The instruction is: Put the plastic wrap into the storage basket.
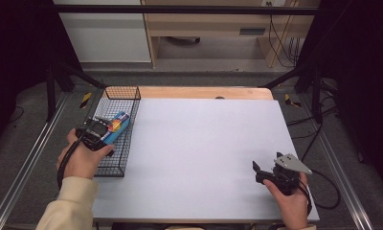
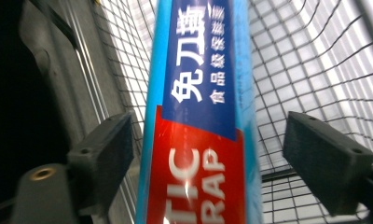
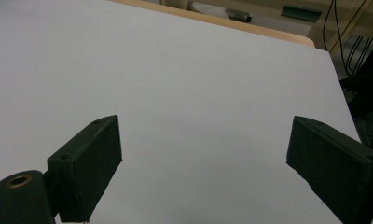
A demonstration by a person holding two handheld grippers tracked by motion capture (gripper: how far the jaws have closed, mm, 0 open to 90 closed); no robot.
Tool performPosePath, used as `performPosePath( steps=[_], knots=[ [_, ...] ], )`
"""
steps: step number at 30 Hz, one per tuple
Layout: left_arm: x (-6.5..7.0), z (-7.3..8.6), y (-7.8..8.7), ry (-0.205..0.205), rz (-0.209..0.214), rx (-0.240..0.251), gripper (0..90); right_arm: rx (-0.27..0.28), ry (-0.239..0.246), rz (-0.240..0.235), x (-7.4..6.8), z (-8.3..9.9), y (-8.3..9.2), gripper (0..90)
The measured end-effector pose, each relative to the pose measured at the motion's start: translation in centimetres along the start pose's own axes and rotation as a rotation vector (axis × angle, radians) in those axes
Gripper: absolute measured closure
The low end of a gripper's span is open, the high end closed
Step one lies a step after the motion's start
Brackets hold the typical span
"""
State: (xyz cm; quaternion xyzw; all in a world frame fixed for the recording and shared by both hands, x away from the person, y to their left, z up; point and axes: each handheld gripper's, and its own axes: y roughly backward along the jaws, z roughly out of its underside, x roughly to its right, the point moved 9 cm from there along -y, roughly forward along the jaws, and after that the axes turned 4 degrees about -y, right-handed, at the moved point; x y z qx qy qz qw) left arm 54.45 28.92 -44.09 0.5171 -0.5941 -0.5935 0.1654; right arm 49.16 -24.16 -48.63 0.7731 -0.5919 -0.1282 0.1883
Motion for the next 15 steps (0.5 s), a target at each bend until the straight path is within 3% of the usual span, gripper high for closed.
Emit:
performPosePath(
  steps=[1,2,3,4,5,9,10,15],
  knots=[
    [0.1,-0.2,0.5,0.000,-0.005,0.031,13.0,-0.001,0.000,0.000,0.0,0.0,0.0,10.4],
    [0.5,-0.6,1.6,-0.004,-0.001,0.095,10.8,0.002,0.004,0.000,-0.1,0.0,0.0,10.4],
    [0.5,-0.6,1.6,-0.004,-0.001,0.095,9.8,0.002,0.004,0.000,-0.1,0.0,0.0,10.4],
    [1.1,-1.2,2.6,-0.004,0.011,0.166,9.0,-0.002,0.008,0.003,-0.1,0.0,0.0,10.4],
    [1.1,-1.2,2.6,-0.004,0.011,0.166,7.8,-0.002,0.008,0.003,-0.1,0.0,0.0,10.4],
    [3.1,-2.2,4.2,-0.036,0.032,0.261,7.0,-0.002,0.009,0.007,0.0,0.1,0.0,9.7],
    [4.1,-2.7,4.8,-0.048,0.060,0.299,6.7,0.000,0.009,0.009,0.1,0.0,0.0,9.4],
    [5.1,-3.5,5.7,-0.083,0.060,0.353,6.5,-0.003,0.012,0.013,0.1,0.0,0.0,8.1]
  ],
)
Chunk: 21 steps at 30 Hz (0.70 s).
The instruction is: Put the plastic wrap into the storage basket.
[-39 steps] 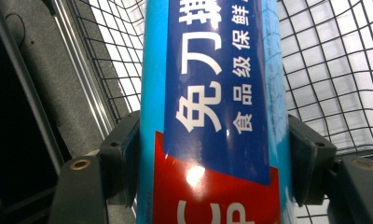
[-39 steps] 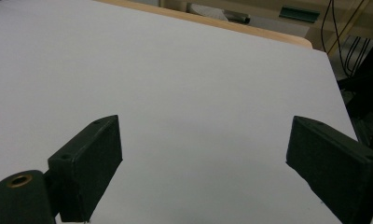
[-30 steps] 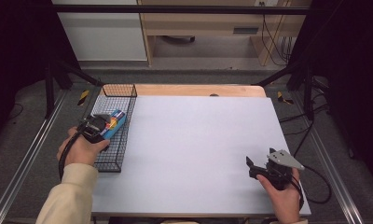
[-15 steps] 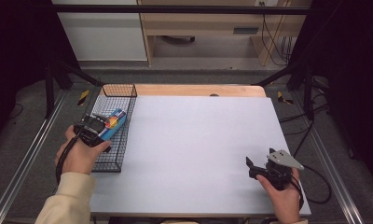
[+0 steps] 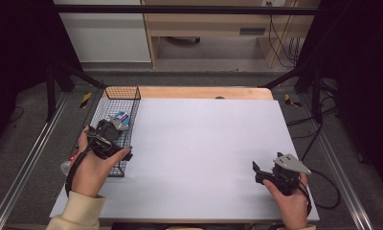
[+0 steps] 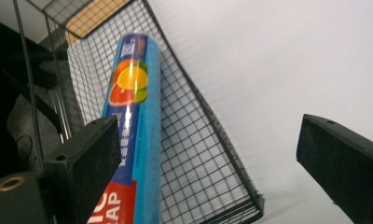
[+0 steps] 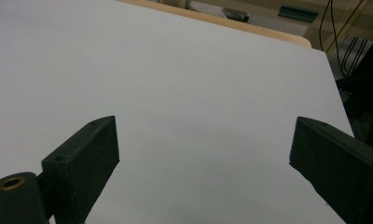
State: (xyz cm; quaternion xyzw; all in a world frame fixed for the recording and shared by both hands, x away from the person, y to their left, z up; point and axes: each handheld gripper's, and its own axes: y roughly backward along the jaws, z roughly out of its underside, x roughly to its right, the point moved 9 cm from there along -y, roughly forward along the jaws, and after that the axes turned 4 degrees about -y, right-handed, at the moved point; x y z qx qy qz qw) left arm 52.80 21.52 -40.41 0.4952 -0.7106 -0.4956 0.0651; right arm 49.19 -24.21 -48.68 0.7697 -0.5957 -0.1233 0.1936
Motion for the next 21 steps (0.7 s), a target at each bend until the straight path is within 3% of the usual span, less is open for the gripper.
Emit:
performPosePath(
  steps=[3,9,11,16,21],
  knots=[
    [0.7,-0.4,0.3,0.000,0.017,0.011,5.7,-0.002,-0.003,0.002,0.0,0.0,0.0,6.8],
    [2.1,-1.4,0.8,-0.047,0.037,0.051,4.9,-0.006,-0.003,0.000,0.0,0.1,0.0,6.0],
    [3.0,-1.9,1.0,-0.062,0.066,0.073,4.8,-0.003,-0.003,0.003,0.1,0.0,0.0,5.9],
    [3.7,-2.5,1.2,-0.080,0.071,0.095,4.8,-0.008,-0.002,0.000,0.1,0.1,0.0,5.8],
    [4.8,-3.4,1.6,-0.103,0.089,0.147,4.8,-0.005,-0.006,0.001,0.1,0.0,0.0,5.2]
  ],
)
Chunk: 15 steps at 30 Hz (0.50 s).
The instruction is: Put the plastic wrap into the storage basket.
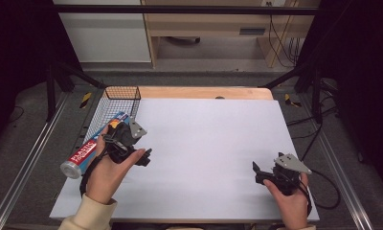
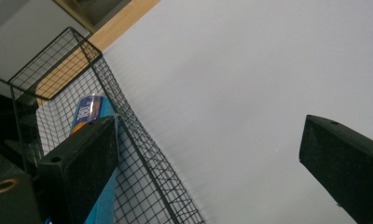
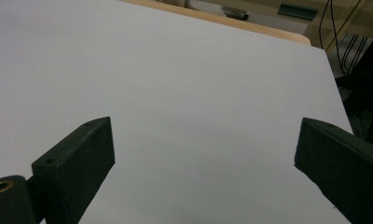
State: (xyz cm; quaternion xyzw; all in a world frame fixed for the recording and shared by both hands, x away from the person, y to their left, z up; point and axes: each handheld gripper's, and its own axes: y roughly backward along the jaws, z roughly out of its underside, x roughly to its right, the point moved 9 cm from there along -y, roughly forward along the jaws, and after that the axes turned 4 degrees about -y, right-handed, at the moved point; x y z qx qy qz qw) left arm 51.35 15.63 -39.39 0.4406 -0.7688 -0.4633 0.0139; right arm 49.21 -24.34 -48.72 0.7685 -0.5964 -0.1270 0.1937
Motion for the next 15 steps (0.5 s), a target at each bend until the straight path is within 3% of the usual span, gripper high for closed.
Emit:
performPosePath(
  steps=[8,15],
  knots=[
    [2.1,-1.5,-0.1,-0.028,0.055,0.058,4.8,-0.002,-0.001,0.002,0.0,0.0,0.0,5.1],
    [2.5,-1.8,0.0,-0.042,0.052,0.068,4.8,-0.001,0.001,0.001,0.1,0.0,0.0,5.1]
  ],
)
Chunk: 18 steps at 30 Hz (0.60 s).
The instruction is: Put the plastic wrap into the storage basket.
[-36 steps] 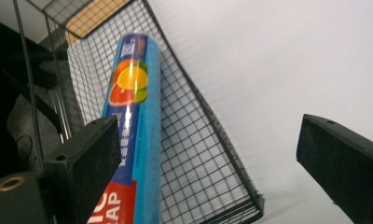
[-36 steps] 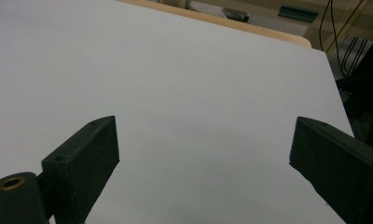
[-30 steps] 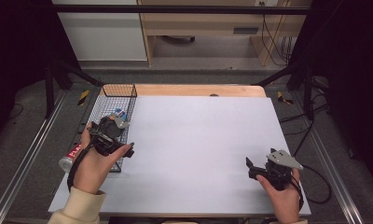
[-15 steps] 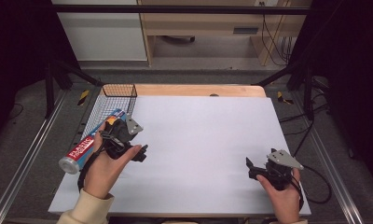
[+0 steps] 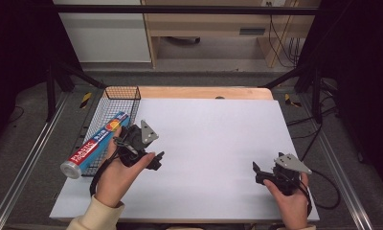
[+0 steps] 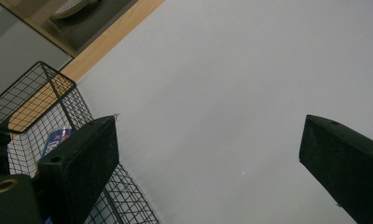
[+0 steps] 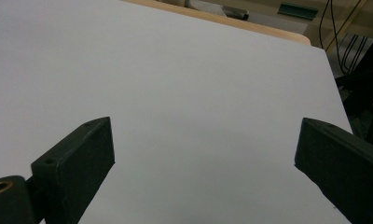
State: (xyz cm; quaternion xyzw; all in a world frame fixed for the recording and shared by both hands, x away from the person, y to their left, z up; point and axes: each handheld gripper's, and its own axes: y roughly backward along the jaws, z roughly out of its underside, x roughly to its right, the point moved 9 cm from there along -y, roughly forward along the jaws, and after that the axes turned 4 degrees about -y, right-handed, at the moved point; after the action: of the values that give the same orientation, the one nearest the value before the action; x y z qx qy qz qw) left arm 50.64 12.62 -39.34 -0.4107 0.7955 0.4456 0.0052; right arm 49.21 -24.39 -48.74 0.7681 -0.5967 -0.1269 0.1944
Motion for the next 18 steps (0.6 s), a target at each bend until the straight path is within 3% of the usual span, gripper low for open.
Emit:
performPosePath(
  steps=[8,18],
  knots=[
    [0.3,-0.3,0.1,-0.007,-0.004,0.019,4.8,-0.001,0.001,-0.001,0.0,0.0,0.0,5.0],
    [0.7,-1.6,0.7,-0.021,-0.006,0.112,4.8,-0.001,0.001,-0.001,0.0,0.0,0.0,4.9]
  ],
)
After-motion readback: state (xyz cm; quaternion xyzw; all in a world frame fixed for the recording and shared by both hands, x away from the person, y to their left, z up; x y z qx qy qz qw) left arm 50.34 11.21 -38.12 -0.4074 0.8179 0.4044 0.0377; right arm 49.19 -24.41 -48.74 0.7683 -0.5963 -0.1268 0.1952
